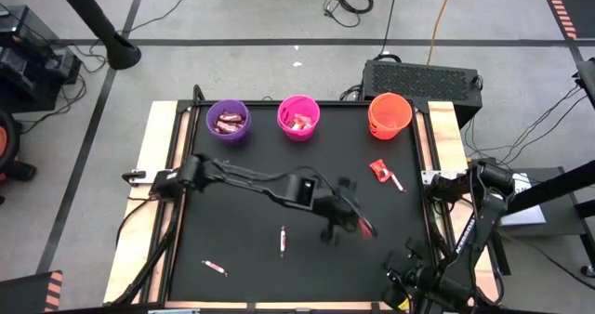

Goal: Sort candy by brand, put in halloween buckets
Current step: Put the red chocolate bar into the pink bucket

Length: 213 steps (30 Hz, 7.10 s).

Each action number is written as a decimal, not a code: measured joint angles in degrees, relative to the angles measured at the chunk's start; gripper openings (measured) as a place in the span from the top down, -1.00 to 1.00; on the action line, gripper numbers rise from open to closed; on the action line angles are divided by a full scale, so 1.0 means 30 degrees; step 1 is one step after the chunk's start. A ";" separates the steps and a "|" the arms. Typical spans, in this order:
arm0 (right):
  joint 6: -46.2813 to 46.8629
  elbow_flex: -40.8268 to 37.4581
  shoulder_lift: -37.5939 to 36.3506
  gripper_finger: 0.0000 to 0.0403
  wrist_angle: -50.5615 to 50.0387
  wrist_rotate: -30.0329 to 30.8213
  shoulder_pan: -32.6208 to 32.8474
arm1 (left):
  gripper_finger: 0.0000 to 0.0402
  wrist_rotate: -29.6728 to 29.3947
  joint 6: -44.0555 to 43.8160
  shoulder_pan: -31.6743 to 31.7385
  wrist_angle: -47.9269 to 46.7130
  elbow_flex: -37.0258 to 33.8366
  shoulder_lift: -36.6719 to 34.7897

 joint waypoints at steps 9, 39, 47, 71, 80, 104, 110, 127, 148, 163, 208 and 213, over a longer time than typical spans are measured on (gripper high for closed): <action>-0.1726 0.0000 0.0007 1.00 -0.0697 0.6194 -0.0743 | 0.94 -0.4664 0.0176 0.3552 -0.7124 0.0022 -0.3338; 0.0643 -0.5340 -0.1075 1.00 -0.4090 0.6689 -0.4640 | 0.61 -0.1319 -0.2618 1.3670 -1.0314 -0.0816 -0.3331; 0.3018 -0.5333 -0.2493 1.00 -0.4809 0.6352 -0.2691 | 0.22 -0.0927 -0.2830 1.3231 -0.9539 -0.0816 -0.3327; 0.4303 -0.5326 -0.1894 1.00 -0.3924 0.6058 -0.1000 | 0.16 0.1480 0.8376 0.3565 0.9663 -0.0821 0.6119; 0.3917 -0.5326 -0.1894 1.00 -0.4517 0.6202 -0.0740 | 0.16 0.2628 0.4982 0.5172 1.5373 -0.0809 0.7639; 0.2352 -0.5326 -0.1887 1.00 -0.5093 0.7545 -0.3323 | 0.16 0.4268 0.1729 0.7135 1.4028 0.0067 0.9270; 0.2074 -0.5326 -0.1887 1.00 -0.5090 0.7541 -0.3641 | 0.16 0.4406 0.1930 0.7135 1.3396 0.0395 0.9268; 0.1068 -0.5326 -0.1887 1.00 -0.5079 0.7541 -0.4616 | 0.16 0.5019 -0.0588 0.7237 1.1802 0.1880 0.9321; -0.0894 -0.5319 -0.1887 1.00 -0.2859 0.7529 -0.4583 | 0.97 0.4069 -0.0615 0.6404 1.1152 0.1916 0.9629; -0.2679 -0.5319 -0.1887 1.00 -0.0108 0.7527 -0.4568 | 0.99 0.4466 0.0838 0.3729 0.4600 0.1858 0.5813; -0.4957 -0.5319 -0.1887 1.00 0.0549 0.7504 -0.4976 | 0.88 -0.1466 -0.2454 1.3588 -1.1108 0.0801 -0.1527; -0.4913 -0.5319 -0.1887 1.00 0.0549 0.7461 -0.4976 | 0.77 -0.1494 -0.0946 1.2981 -1.1575 0.0801 -0.1520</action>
